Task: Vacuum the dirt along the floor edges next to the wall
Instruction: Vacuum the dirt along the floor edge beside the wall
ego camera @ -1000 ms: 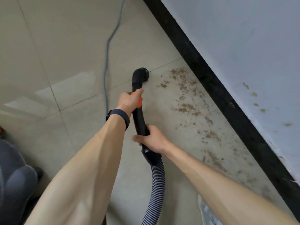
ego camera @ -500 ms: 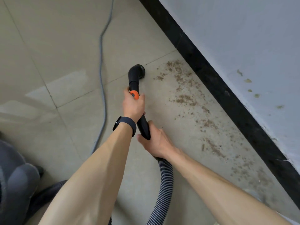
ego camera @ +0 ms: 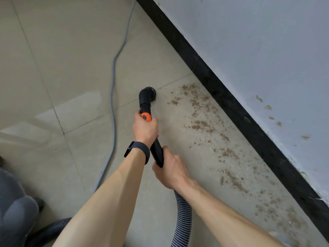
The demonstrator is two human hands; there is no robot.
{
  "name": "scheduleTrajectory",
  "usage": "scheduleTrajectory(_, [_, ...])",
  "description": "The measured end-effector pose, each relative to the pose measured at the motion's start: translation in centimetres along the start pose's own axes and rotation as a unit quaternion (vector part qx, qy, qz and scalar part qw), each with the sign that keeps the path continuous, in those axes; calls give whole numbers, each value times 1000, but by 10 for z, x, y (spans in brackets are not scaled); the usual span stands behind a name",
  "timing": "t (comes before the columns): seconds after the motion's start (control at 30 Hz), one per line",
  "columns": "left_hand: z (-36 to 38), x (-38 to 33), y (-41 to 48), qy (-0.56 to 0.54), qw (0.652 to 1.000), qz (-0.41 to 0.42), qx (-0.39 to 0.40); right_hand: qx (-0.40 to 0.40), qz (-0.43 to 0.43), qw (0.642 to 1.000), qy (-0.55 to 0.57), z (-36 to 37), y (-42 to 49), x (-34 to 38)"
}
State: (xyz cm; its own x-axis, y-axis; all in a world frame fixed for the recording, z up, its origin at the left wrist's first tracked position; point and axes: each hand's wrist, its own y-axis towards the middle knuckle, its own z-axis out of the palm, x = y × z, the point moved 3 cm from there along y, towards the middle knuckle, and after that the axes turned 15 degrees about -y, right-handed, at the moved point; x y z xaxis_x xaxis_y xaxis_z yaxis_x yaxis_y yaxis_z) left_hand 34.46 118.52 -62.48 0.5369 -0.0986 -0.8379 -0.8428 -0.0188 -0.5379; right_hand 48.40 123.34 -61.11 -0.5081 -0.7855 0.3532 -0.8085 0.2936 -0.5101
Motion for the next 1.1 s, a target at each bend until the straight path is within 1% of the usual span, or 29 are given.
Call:
scheduleTrajectory(0.17, [28, 1, -6, -40, 999, -23, 27, -13, 18, 1000, 1, -11, 6, -21])
scheduleTrajectory(0.5, [77, -7, -6, -16, 998, -26, 60, -20, 39, 999, 16, -31, 20, -56])
scheduleTrajectory(0.8, [112, -9, -10, -35, 996, -22, 83, -42, 63, 997, -5, -44, 25, -80])
scheduleTrajectory(1.1, [137, -6, -11, -60, 991, -33, 114, -53, 69, 996, -30, -59, 23, -93])
